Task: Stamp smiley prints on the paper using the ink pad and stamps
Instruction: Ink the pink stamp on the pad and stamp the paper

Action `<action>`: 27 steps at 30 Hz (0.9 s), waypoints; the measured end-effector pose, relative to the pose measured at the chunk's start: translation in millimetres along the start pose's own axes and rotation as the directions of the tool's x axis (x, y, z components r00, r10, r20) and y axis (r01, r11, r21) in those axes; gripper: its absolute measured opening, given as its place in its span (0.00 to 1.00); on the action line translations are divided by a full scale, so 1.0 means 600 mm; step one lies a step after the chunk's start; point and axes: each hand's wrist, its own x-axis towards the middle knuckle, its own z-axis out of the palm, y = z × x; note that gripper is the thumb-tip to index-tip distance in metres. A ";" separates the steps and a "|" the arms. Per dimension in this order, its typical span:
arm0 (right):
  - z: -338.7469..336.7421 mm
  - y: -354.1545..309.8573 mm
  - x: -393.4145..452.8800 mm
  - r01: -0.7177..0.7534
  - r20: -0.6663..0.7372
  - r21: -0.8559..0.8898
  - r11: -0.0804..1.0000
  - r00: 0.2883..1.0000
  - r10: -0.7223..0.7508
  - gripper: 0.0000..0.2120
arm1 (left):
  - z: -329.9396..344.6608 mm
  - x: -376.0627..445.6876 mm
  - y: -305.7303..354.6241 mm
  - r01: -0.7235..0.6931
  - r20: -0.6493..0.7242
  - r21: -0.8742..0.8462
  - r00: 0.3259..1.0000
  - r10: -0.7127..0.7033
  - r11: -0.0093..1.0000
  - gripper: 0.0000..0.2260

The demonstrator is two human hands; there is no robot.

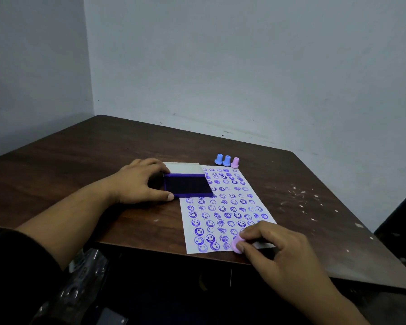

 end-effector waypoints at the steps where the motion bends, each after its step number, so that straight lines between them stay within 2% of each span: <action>1: -0.002 0.000 0.002 -0.008 0.021 -0.009 1.000 1.000 0.009 0.06 | 0.000 -0.001 0.001 0.002 0.001 0.001 1.000 -0.002 1.000 0.42; 7: -0.007 0.000 0.005 -0.028 0.079 -0.033 0.999 0.996 0.031 0.05 | 0.000 -0.003 0.003 0.001 -0.002 0.008 1.000 -0.001 1.000 0.42; 16: -0.004 0.000 0.001 -0.043 0.057 -0.020 0.999 0.997 0.044 0.08 | 0.001 -0.003 0.004 -0.004 -0.009 0.002 1.000 0.004 1.000 0.41; 27: 0.000 -0.004 -0.003 -0.012 0.010 -0.018 1.000 1.000 0.013 0.04 | 0.001 0.001 -0.002 -0.008 -0.009 0.008 1.000 0.008 1.000 0.42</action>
